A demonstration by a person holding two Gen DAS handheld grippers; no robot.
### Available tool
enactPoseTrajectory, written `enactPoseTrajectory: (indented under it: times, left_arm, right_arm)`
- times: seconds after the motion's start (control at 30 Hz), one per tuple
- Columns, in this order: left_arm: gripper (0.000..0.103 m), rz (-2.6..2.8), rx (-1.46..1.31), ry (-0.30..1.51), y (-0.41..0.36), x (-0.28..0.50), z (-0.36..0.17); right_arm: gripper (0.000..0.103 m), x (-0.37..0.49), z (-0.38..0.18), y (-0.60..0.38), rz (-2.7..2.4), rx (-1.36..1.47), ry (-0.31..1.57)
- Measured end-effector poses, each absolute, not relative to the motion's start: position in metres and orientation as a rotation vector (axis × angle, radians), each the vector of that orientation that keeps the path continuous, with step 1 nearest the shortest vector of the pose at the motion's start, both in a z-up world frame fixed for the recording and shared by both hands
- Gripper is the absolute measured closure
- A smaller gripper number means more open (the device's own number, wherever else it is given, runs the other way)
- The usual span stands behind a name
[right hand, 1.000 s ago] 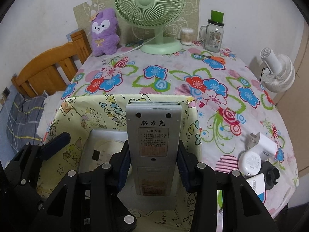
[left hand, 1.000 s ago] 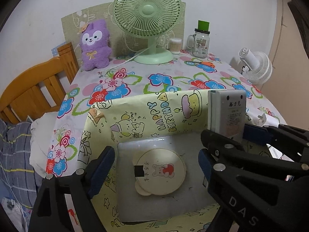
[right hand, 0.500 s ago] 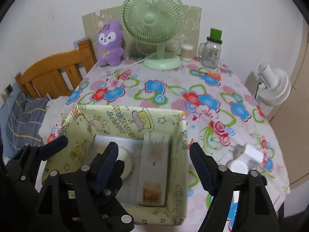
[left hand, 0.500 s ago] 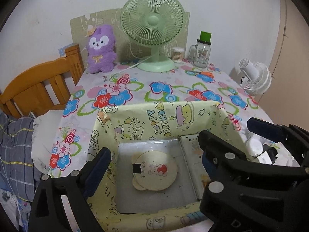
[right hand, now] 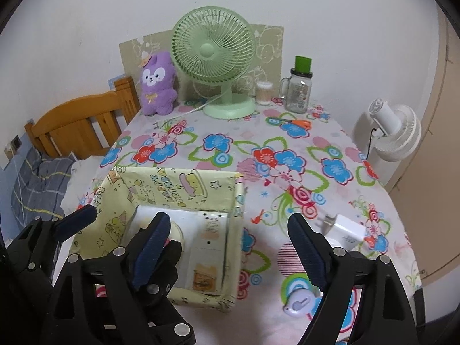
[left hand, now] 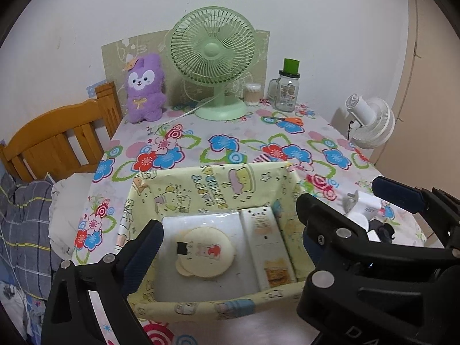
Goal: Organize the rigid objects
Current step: 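Lower the compact into the box with the left tool while the right tool releases the power bank, then withdraw both tools from the box toward the remaining chargers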
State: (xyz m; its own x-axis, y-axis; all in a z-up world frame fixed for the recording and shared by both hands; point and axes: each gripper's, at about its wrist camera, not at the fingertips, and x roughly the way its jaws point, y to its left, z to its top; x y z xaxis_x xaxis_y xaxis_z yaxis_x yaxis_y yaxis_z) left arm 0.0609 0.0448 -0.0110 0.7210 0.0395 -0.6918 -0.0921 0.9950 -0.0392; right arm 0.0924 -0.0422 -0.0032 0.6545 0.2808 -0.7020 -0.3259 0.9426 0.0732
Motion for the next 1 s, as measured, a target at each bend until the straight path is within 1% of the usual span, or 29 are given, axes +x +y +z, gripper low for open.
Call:
enactPoseTrajectory:
  times: [0.13,0.3,0.5,1.0]
  left_arm:
    - [0.004,0.073,-0.067,0.752,0.035,0.057,-0.007]
    - [0.004,0.068,-0.063,0.738,0.021,0.053,-0.001]
    - [0.004,0.054,-0.070,0.735,0.008,0.051,0.003]
    - [0.004,0.000,-0.049,0.718,-0.034,0.050,0.010]
  right_arm:
    - [0.013,0.089,0.002,-0.054,0.330,-0.061,0.775]
    - [0.012,0.083,0.009,-0.068,0.319,-0.062,0.756]
    - [0.008,0.077,0.013,-0.084,0.298,-0.062,0.736]
    - [0.004,0.068,0.019,-0.131,0.238,-0.037,0.711]
